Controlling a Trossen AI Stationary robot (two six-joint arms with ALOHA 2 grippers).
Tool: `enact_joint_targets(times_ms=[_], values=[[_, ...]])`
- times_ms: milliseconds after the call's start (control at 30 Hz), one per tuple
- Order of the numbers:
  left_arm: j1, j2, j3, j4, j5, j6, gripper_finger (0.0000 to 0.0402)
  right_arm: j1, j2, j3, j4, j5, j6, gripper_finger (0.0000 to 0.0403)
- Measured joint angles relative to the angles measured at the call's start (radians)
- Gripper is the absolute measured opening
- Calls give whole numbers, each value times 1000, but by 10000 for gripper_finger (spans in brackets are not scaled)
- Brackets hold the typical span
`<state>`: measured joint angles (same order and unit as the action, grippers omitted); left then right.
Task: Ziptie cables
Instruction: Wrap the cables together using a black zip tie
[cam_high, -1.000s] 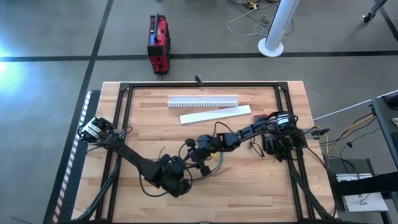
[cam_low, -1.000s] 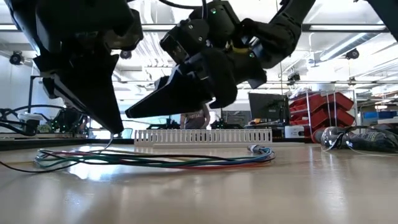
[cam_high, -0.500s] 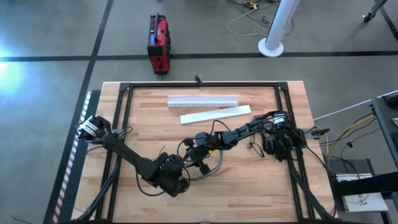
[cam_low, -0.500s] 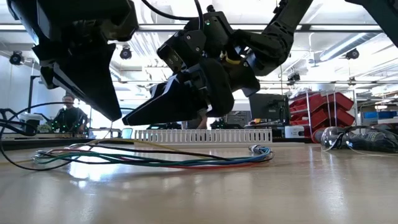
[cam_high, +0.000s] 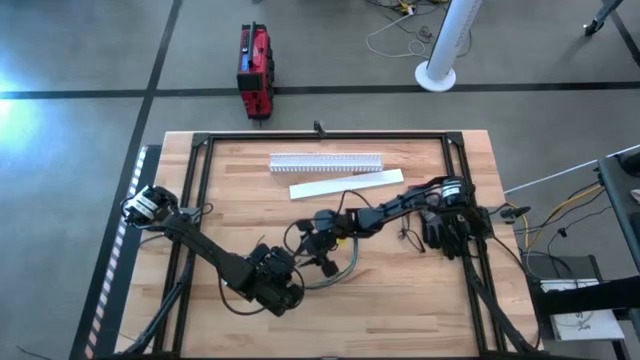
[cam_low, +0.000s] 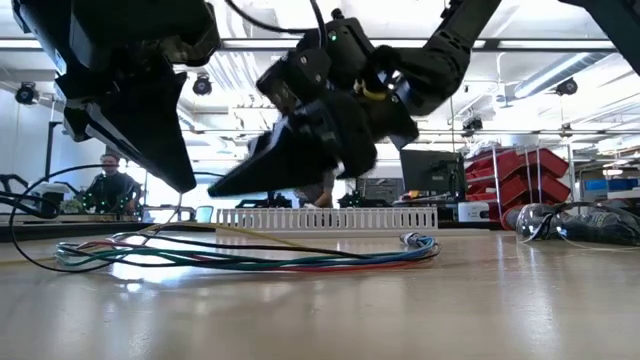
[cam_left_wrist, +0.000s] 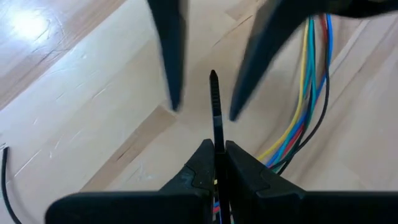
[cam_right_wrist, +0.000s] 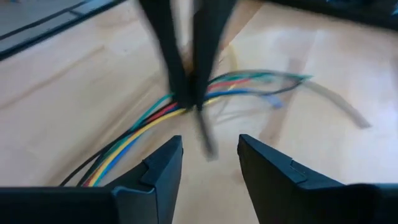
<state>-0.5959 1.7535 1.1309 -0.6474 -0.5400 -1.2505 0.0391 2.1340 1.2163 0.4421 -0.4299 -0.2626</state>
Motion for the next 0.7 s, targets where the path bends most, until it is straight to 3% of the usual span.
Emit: enact_joint_targets(times_ms=[300,700], values=[[0,0,0,-1,-1,0,7,-7,14,0,7,-72,-17,133],[0,0,0,-1,-1,2,8,5,43,0,87,-89,46,136]])
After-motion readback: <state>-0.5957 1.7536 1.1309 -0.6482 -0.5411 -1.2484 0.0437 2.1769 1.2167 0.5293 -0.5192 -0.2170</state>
